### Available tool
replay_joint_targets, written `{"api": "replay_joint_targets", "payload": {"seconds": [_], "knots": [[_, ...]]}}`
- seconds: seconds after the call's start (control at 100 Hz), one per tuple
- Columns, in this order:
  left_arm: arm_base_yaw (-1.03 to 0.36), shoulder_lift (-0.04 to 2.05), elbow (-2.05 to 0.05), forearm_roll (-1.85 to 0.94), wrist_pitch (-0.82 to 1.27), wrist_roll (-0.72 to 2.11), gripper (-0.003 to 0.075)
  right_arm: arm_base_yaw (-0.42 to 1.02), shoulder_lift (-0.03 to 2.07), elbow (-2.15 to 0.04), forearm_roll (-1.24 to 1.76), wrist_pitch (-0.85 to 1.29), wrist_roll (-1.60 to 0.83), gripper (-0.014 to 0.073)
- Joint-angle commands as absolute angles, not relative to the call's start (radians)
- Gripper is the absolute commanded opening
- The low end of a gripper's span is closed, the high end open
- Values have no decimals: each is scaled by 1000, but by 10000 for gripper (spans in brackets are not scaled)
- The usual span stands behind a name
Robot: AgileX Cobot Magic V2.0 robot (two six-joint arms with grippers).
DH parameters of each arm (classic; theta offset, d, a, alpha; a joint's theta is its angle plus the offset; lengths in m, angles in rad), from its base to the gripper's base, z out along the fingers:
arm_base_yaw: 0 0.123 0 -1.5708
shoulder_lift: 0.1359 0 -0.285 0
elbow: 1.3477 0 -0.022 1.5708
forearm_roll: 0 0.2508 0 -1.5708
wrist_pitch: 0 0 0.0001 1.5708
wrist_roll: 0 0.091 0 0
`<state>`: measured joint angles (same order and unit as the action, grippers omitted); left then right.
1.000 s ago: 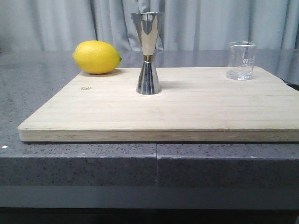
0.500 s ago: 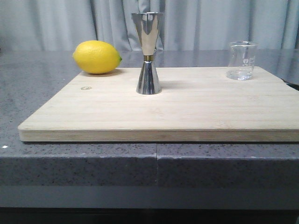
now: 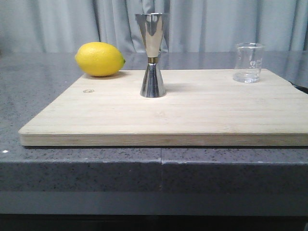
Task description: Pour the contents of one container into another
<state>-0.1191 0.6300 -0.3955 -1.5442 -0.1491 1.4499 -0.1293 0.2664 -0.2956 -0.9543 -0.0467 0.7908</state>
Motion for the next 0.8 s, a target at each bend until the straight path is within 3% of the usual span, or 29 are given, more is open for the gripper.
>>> {"api": "replay_joint_targets", "payload": {"seconds": [0.0, 0.35, 0.79], "knots": [[-122, 615, -401, -1530, -80, 1449, -21, -134, 249, -297, -963, -89, 794, -69], [-122, 503, -322, -1511, 74, 1460, -21, -134, 234, -233, -963, -144, 815, -69], [-122, 477, -300, -1548, 76, 1460, -21, -134, 234, -231, -963, -147, 815, -69]]}}
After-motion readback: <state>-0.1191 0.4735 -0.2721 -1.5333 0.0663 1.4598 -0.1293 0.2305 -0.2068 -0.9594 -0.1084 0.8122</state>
